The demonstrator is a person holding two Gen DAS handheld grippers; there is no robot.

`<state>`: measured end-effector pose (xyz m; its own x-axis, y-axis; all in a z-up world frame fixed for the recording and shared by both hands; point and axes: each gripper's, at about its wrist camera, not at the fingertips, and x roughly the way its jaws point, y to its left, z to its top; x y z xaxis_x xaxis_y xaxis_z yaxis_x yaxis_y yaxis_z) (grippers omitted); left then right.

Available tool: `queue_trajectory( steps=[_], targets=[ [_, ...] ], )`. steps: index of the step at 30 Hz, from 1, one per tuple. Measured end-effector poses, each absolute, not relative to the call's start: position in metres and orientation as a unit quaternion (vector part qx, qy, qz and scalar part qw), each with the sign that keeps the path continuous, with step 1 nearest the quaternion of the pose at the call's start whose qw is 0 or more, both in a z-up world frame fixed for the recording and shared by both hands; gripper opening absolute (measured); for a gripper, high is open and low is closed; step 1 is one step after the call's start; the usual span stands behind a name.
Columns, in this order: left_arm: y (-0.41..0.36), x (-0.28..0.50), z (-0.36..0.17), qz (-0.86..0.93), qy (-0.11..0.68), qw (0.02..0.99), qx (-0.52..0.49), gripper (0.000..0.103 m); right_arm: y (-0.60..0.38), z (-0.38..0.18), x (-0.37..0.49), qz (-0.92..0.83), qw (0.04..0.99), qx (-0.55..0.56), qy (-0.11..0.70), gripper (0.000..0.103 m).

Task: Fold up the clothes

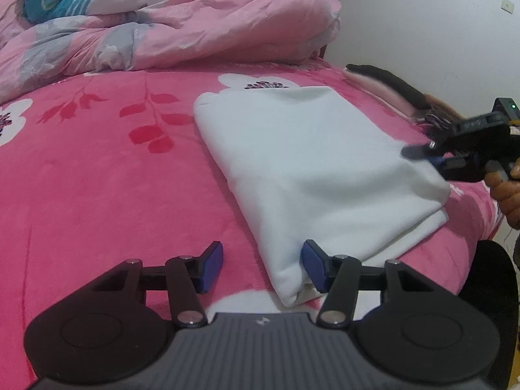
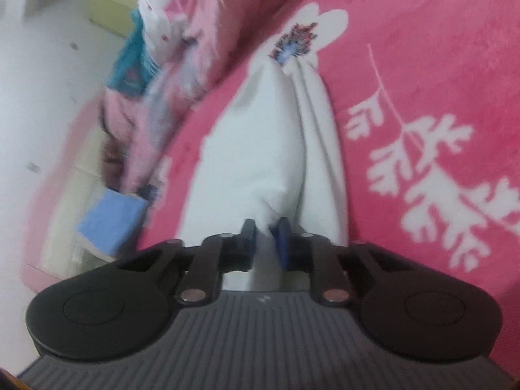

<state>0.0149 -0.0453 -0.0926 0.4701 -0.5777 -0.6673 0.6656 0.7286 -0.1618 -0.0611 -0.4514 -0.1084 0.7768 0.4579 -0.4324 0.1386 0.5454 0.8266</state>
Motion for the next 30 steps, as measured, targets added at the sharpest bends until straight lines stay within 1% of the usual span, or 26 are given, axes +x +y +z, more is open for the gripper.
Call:
queue_trajectory(
  steps=[1, 5, 9, 11, 13, 15, 17, 18, 19, 20, 22, 25, 26, 27, 28, 30],
  targets=[
    [-0.044, 0.015, -0.092, -0.366, 0.366, 0.854, 0.060, 0.055, -0.458, -0.111, -0.065, 0.103, 0.812, 0.486, 0.307, 0.007],
    [-0.042, 0.019, -0.093, -0.373, 0.373, 0.848, 0.054, 0.055, -0.477, -0.144, -0.068, 0.104, 0.759, 0.568, 0.301, 0.007],
    [-0.042, 0.023, -0.093, -0.379, 0.377, 0.844, 0.054, 0.055, -0.480, -0.138, -0.089, 0.113, 0.762, 0.579, 0.267, 0.011],
    [-0.042, 0.025, -0.093, -0.381, 0.379, 0.842, 0.054, 0.055, -0.477, -0.130, -0.099, 0.119, 0.776, 0.561, 0.262, 0.017],
    [-0.042, 0.026, -0.094, -0.383, 0.379, 0.840, 0.056, 0.055, -0.467, -0.116, -0.103, 0.127, 0.803, 0.512, 0.277, 0.038],
    [-0.042, 0.026, -0.094, -0.383, 0.379, 0.840, 0.057, 0.056, -0.454, -0.109, -0.099, 0.138, 0.824, 0.464, 0.295, 0.044],
    [-0.042, 0.026, -0.095, -0.382, 0.380, 0.841, 0.053, 0.056, -0.441, -0.106, -0.092, 0.148, 0.841, 0.414, 0.316, 0.045],
    [-0.042, 0.025, -0.095, -0.382, 0.379, 0.841, 0.052, 0.056, -0.437, -0.105, -0.090, 0.149, 0.849, 0.391, 0.324, 0.041],
    [-0.041, 0.025, -0.095, -0.382, 0.379, 0.841, 0.051, 0.056, -0.434, -0.105, -0.087, 0.149, 0.856, 0.369, 0.331, 0.014],
    [-0.040, 0.025, -0.095, -0.383, 0.379, 0.841, 0.051, 0.056, -0.440, -0.111, -0.088, 0.152, 0.848, 0.387, 0.327, 0.003],
    [-0.038, 0.025, -0.094, -0.384, 0.378, 0.841, 0.050, 0.056, -0.459, -0.125, -0.093, 0.162, 0.821, 0.449, 0.313, 0.002],
    [-0.036, 0.026, -0.093, -0.387, 0.377, 0.840, 0.048, 0.056, -0.482, -0.169, -0.105, 0.155, 0.733, 0.601, 0.280, 0.002],
    [-0.035, 0.026, -0.092, -0.388, 0.377, 0.840, 0.047, 0.056, -0.485, -0.179, -0.112, 0.155, 0.713, 0.632, 0.262, 0.002],
    [-0.034, 0.026, -0.092, -0.389, 0.377, 0.840, 0.047, 0.056, -0.487, -0.182, -0.119, 0.155, 0.698, 0.657, 0.237, 0.002],
    [-0.033, 0.026, -0.092, -0.389, 0.377, 0.839, 0.046, 0.056, -0.490, -0.182, -0.127, 0.153, 0.684, 0.681, 0.211, 0.005],
    [-0.031, 0.026, -0.091, -0.391, 0.376, 0.839, 0.045, 0.055, -0.495, -0.182, -0.145, 0.148, 0.660, 0.717, 0.171, 0.005]
  ],
)
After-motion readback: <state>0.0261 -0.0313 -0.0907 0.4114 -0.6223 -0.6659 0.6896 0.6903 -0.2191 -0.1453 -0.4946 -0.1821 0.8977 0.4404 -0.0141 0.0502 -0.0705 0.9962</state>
